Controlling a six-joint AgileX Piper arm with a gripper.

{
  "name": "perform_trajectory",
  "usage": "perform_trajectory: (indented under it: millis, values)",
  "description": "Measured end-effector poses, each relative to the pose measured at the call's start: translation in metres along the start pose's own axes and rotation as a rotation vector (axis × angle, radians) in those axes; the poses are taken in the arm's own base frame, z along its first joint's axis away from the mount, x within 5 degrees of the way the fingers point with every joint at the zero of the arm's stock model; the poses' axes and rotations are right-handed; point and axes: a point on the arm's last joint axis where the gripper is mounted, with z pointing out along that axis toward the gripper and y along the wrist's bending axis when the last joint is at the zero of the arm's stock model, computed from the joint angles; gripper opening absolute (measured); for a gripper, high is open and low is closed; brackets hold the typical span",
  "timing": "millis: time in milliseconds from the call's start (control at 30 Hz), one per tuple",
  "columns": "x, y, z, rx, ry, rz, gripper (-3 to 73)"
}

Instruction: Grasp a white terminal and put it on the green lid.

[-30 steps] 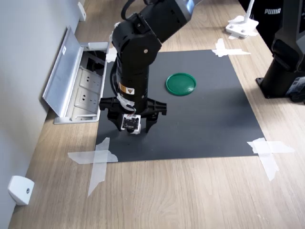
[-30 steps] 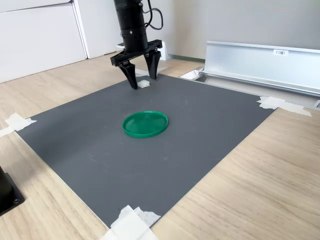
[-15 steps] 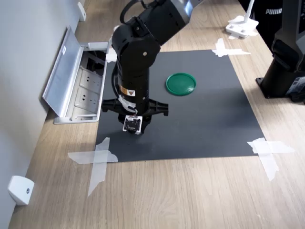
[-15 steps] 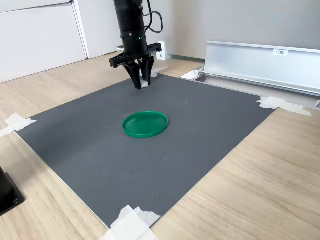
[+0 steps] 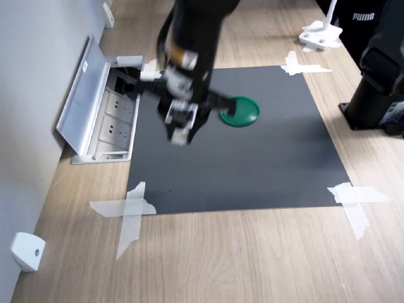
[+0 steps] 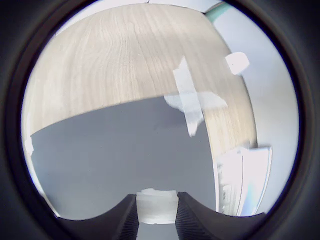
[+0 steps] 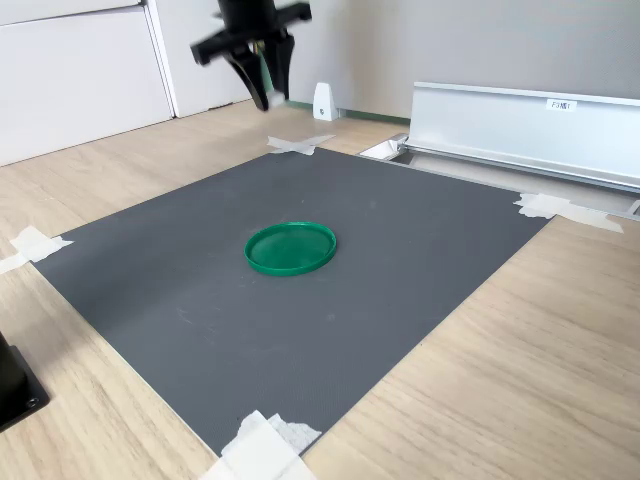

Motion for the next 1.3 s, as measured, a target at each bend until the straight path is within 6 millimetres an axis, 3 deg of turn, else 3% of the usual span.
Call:
perform_trajectory:
  millis: [200, 633, 967, 1300]
  values:
    - [0.051, 0.022, -0.008, -0.019, 0.057, 0.069, 27.2]
    - [0.131, 0.065, 0.027, -0.107, 0.223, 0.176, 27.2]
    - [0.145, 0.065, 0.036, -0.026, 0.201, 0.209, 27.2]
    - [0.149, 0.068, 0.058, -0.110, 0.235, 0.207, 27.2]
